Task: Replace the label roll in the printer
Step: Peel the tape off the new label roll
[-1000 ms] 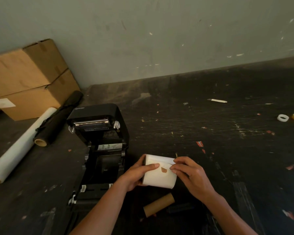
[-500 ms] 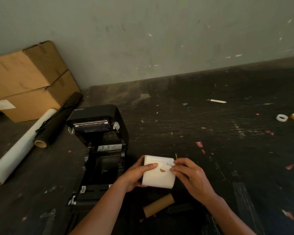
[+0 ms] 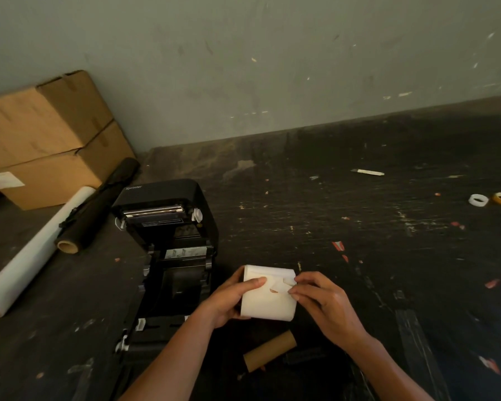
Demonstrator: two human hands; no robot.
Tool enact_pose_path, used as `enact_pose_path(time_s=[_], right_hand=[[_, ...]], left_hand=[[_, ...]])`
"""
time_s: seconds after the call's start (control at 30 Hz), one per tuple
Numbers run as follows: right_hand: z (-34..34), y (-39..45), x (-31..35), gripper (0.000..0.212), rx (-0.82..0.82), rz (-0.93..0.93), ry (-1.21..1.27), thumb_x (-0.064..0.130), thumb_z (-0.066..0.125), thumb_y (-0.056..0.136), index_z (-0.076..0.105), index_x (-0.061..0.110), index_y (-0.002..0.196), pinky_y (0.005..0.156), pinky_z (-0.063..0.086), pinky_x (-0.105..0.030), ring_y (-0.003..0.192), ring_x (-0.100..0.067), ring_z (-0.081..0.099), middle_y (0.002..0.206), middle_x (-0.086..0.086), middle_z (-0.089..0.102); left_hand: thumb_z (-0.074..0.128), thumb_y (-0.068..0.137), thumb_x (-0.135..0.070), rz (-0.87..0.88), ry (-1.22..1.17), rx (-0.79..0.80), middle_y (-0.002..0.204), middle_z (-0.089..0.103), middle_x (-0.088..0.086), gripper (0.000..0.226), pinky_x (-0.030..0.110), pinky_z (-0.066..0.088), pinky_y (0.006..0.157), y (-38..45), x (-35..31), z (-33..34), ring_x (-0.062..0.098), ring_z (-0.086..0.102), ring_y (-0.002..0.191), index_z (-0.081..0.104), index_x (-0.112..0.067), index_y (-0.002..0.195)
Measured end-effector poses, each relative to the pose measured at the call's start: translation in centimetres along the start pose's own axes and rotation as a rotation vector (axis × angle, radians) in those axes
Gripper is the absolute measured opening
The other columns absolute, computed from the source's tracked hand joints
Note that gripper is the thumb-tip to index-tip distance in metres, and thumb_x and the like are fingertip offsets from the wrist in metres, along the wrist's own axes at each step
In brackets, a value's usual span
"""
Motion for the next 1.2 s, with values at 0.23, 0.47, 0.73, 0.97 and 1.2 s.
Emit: enact_pose_path(time_s=[0.23,0.47,0.73,0.97,1.2], right_hand=[[-0.1,-0.1,0.3,0.019,-0.004,0.001,0.023,0.015,0.063,0.086,0.07,0.02,0.103,0.091,0.048,-0.019,0.108,-0.002,0.055,0.118,0.005,0.056],[-0.1,-0.1,0.5,0.019,-0.002,-0.007,0.028,0.015,0.063,0.086,0.07,0.02,0.103,0.09,0.048,-0.017,0.107,-0.001,0.055,0.117,0.006,0.057],[0.0,-0.3,0.7,0.02,0.0,-0.015,0.034,0.018,0.061,0.087,0.069,0.023,0.104,0.09,0.047,-0.014,0.106,0.004,0.055,0.116,0.015,0.055],[-0.2,-0.2,0.6,0.021,-0.023,0.012,0.099,0.011,0.062,0.086,0.07,0.021,0.103,0.091,0.045,-0.011,0.105,0.005,0.057,0.112,0.012,0.062],[-0.2,-0.1,-0.4,0.024,0.008,0.089,0.193,0.013,0.06,0.088,0.067,0.029,0.105,0.086,0.047,-0.012,0.101,0.005,0.059,0.105,0.02,0.063]], left_hand=[[0.089,0.034,-0.061,-0.005,-0.027,0.008,0.119,0.064,0.003,0.076,0.045,0.054,0.08,0.0,0.1,0.0,0.028,0.059,0.11,0.06,-0.054,0.104],[0.089,0.035,-0.061,-0.009,-0.043,0.007,0.119,0.064,0.003,0.072,0.046,0.054,0.081,-0.1,0.2,-0.1,0.028,0.059,0.11,0.061,-0.055,0.1],[0.088,0.04,-0.062,-0.016,-0.044,0.001,0.122,0.062,0.003,0.078,0.045,0.055,0.08,-0.1,0.3,-0.1,0.029,0.059,0.111,0.056,-0.053,0.111],[0.088,0.037,-0.062,-0.013,-0.045,0.001,0.122,0.062,0.003,0.078,0.047,0.054,0.084,-0.2,0.3,-0.2,0.028,0.059,0.111,0.056,-0.054,0.107],[0.089,0.036,-0.061,-0.01,-0.054,0.009,0.122,0.061,0.004,0.076,0.05,0.053,0.088,-0.5,0.1,-0.2,0.029,0.058,0.111,0.057,-0.054,0.104]])
Point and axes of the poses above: each hand's wrist, its own y-axis towards the middle knuckle, its own z-axis out of the palm, x = y × z, the point moved 8 cm from there along y, towards the middle knuckle
